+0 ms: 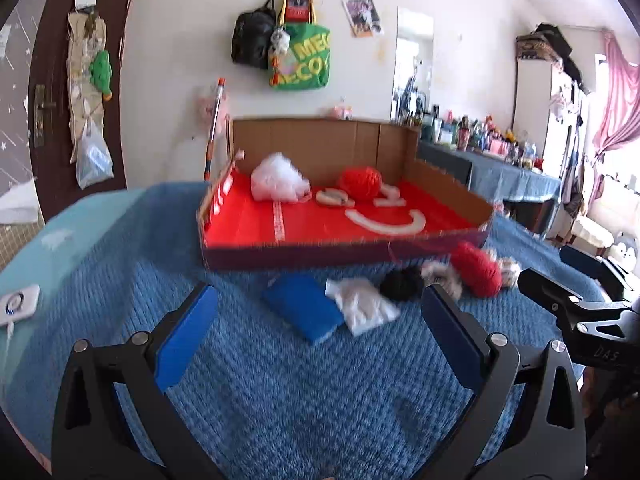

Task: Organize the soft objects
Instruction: 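Lift both tools out of the box and back over the bedspread, then grasp the blue sponge with left tool while right tool grasps cream crocheted scrunchie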

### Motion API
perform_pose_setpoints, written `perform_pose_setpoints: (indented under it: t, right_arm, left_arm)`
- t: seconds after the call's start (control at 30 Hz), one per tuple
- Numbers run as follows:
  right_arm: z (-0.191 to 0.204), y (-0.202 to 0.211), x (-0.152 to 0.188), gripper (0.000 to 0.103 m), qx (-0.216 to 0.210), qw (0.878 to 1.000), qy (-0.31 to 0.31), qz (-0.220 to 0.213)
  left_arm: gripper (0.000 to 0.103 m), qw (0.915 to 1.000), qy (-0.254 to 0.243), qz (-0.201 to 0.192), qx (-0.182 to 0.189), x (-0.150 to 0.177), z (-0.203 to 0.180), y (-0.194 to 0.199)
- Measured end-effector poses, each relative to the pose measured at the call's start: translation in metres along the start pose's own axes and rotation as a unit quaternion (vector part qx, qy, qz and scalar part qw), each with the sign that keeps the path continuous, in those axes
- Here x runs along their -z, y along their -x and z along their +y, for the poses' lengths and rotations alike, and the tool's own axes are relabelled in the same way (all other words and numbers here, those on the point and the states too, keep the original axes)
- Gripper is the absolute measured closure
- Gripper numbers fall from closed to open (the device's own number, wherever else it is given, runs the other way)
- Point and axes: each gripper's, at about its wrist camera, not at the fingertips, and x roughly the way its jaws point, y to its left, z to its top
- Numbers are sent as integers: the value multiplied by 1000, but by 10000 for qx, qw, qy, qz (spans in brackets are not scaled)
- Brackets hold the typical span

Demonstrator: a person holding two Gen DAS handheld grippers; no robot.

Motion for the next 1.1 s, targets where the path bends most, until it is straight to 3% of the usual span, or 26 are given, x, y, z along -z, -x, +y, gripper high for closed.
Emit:
perform_pose_setpoints:
  t: [0.23,0.83,1.1]
  right_arm:
    - [-4,-15,25,0,9,9992,-219,319]
    - [-15,-29,27,0,13,9974,-374,610]
    - [-27,-40,13,0,104,9957,-423,812]
  left_arm:
    - [0,9983,203,551,-4,22,5,-20]
    - [0,9940,261,1061,-92,18,10,-42]
    - [0,9820,24,1860,-322,6,23,-75]
